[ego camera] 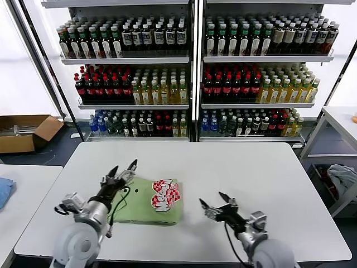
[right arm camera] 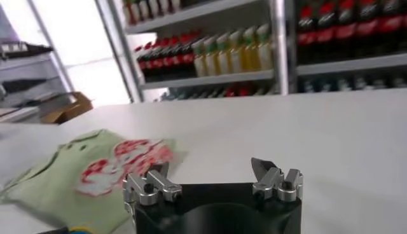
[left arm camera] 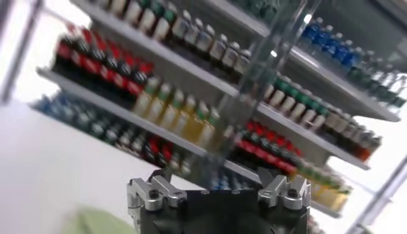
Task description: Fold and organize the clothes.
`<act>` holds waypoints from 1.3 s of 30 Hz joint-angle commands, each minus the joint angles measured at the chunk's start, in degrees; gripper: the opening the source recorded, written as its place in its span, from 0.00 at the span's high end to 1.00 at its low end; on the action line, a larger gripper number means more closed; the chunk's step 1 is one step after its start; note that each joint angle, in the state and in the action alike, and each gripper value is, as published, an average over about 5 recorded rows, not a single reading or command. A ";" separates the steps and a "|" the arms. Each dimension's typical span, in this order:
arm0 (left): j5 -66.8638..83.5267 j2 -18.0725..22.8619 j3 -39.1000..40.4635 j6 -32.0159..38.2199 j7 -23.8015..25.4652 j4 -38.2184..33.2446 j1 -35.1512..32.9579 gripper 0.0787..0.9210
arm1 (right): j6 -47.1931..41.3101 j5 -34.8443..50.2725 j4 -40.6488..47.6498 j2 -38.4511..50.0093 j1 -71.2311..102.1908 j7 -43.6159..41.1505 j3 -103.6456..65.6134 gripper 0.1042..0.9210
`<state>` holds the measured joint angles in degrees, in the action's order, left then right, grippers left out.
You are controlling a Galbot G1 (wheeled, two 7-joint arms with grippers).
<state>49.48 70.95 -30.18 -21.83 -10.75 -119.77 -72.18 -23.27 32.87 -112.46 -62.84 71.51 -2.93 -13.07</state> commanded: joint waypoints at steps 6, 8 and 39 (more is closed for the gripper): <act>-9.74 3.25 -14.21 2.17 5.59 -6.11 -11.38 0.12 | -6.33 -1.69 17.44 -5.00 -27.32 1.83 29.03 0.12; -9.60 3.44 -14.73 2.11 5.38 -6.34 -11.09 0.12 | -6.36 -0.81 17.44 -5.03 -27.67 1.87 29.12 0.16; -3.38 4.20 -14.84 1.56 3.95 -7.07 -10.60 0.12 | -3.45 2.42 1.26 18.73 -10.16 -4.82 10.09 1.00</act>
<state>44.54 74.77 -44.60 -20.06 -6.63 -126.22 -82.33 -28.08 32.97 -105.21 -54.96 54.66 -5.36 5.80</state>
